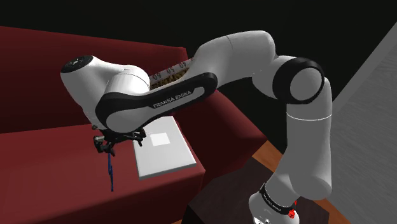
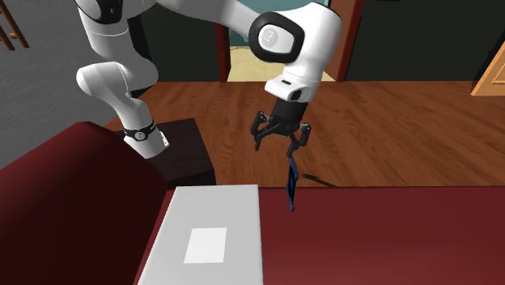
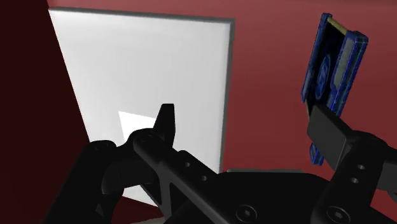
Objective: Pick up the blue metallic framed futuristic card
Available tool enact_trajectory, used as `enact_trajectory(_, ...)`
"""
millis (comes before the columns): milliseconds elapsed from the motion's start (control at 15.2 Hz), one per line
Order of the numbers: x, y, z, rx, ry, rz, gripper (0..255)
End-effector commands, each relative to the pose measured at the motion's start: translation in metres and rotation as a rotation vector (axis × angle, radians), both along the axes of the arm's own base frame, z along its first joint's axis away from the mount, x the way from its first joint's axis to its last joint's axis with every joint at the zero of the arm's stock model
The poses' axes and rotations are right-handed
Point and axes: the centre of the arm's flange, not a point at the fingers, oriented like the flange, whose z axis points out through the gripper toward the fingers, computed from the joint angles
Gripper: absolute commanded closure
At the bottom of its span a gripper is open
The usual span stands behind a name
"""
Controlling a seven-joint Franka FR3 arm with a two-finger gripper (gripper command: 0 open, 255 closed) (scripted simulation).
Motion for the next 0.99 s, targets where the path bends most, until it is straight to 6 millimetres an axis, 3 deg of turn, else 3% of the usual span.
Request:
enact_trajectory(0, 0.012, 0.022, -0.014, -0.013, -0.008, -0.014, 0)
enact_trajectory(264, 0.035, 0.056, -0.033, -0.032, -0.020, -0.035, 0)
enact_trajectory(726, 0.035, 0.056, -0.073, -0.032, -0.020, -0.035, 0)
enact_trajectory(858, 0.035, 0.056, -0.073, -0.032, -0.020, -0.035, 0)
enact_trajectory(924, 0.035, 0.057, -0.073, -0.032, -0.020, -0.035, 255)
